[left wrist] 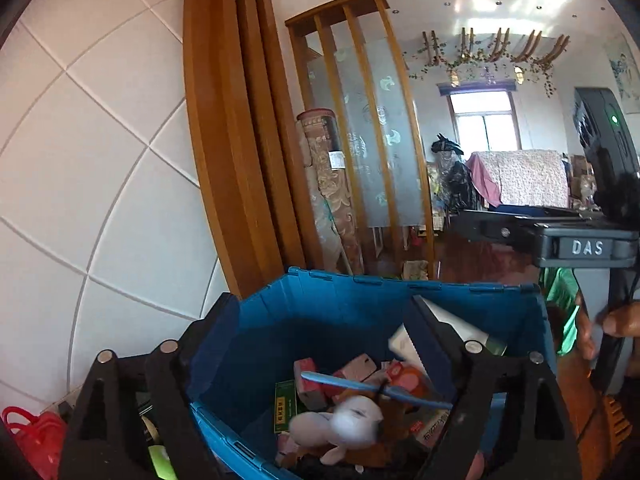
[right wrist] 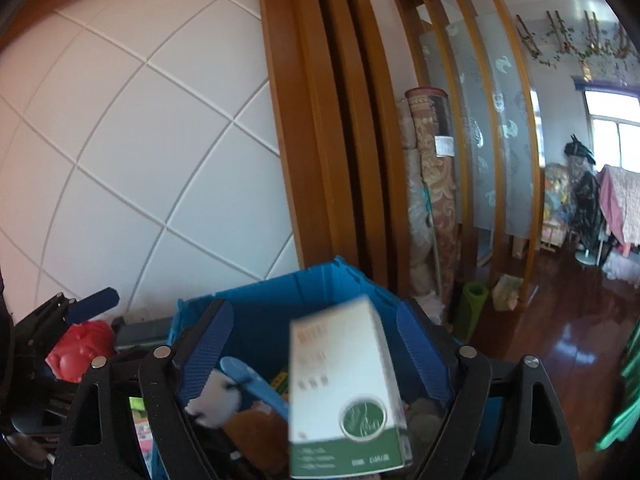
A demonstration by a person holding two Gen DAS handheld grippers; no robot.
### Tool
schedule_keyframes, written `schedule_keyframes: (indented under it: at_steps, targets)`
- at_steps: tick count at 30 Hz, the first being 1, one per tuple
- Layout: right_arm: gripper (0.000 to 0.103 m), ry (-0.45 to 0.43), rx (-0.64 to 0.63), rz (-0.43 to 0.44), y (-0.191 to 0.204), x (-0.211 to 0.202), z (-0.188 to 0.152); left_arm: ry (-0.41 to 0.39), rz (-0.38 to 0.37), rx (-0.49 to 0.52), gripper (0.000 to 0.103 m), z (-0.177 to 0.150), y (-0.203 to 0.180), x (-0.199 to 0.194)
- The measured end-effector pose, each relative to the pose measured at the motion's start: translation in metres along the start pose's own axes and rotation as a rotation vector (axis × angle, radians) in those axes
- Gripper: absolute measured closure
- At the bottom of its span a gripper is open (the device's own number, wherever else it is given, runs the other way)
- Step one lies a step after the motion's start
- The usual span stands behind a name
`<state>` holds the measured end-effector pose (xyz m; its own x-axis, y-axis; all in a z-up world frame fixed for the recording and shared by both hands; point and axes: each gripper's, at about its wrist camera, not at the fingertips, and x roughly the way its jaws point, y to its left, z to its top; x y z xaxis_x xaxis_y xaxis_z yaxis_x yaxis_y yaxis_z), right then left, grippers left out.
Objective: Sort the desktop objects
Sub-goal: 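Carry the plush bunny and patch box into the blue crate with both tools, then open both tools over the crate and pull them back out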
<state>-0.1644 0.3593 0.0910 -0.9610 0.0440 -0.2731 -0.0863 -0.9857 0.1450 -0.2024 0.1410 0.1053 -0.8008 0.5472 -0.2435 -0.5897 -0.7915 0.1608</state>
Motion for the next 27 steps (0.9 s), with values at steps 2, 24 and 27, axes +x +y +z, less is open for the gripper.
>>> schedule_keyframes:
  at_steps: [2,24,27]
  targets:
    - [0.003,-0.032,0.006,0.012,-0.006,-0.008,0.000,0.008,0.031,-0.013,0.015,-0.002,0.001,0.001]
    - [0.001,0.086,0.065,0.321,0.033,-0.012,-0.053,0.194,0.469,-0.154,0.015,-0.113,0.048,-0.064]
    - [0.001,0.102,0.036,0.323,0.055,-0.019,-0.058,0.214,0.529,-0.170,0.015,-0.131,0.061,-0.084]
